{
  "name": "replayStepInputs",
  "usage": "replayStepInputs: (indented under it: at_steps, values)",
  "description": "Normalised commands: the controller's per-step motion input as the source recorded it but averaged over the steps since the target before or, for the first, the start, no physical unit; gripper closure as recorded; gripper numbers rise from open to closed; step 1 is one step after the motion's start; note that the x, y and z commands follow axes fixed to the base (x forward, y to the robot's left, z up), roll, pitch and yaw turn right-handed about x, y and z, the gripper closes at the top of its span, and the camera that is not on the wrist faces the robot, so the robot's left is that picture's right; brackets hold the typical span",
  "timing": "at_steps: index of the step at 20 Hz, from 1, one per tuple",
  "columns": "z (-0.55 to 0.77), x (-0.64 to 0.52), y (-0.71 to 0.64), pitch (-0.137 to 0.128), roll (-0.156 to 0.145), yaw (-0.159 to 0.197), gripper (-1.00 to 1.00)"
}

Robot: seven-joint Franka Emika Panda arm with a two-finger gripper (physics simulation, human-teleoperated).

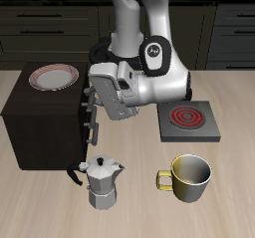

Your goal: Open the top drawer of the wooden cabinet

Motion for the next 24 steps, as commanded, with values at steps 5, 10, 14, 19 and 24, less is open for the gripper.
replayStepInputs:
  at_steps: [5,10,14,19,24]
  values:
    - [0.07,0.00,-0.01,-0.007,0.013,-0.007,1.00]
    - [0.00,0.11,0.09,0.000,0.028,0.008,1.00]
    - [0.03,0.05,0.35,-0.022,0.042,0.003,1.00]
    - [-0.04,0.08,0.46,-0.019,0.068,0.019,1.00]
    - [0.01,0.03,0.38,-0.017,0.056,0.004,1.00]
